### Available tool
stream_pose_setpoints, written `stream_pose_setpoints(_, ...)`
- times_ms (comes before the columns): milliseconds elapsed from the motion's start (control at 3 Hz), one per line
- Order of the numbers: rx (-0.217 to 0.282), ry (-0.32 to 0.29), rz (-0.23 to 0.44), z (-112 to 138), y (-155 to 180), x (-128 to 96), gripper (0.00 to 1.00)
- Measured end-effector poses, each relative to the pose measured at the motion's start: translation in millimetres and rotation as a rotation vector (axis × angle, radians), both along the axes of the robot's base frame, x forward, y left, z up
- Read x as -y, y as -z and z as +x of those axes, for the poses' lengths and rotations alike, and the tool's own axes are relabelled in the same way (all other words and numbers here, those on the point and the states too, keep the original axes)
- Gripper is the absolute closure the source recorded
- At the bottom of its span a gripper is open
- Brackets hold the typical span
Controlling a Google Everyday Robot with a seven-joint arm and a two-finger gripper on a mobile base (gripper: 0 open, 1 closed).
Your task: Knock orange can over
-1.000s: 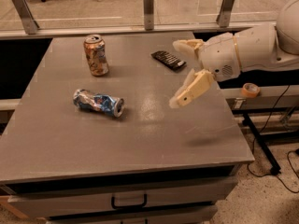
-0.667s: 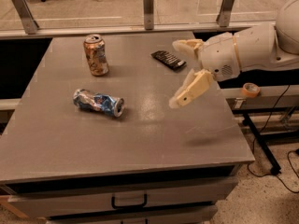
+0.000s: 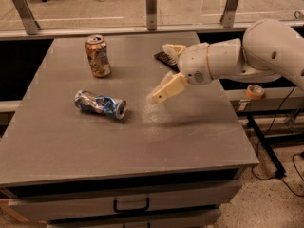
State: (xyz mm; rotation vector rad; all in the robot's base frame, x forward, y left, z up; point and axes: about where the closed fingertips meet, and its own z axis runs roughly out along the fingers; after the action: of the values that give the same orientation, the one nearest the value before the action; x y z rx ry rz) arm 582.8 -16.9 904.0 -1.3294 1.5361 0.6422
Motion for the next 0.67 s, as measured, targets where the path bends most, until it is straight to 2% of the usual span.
stream_pose_setpoints(333, 0.036, 0.039, 0.0, 21, 16, -42, 0.0)
stream_pose_setpoints(667, 0.068, 0.041, 0.035, 44, 24, -84, 0.0)
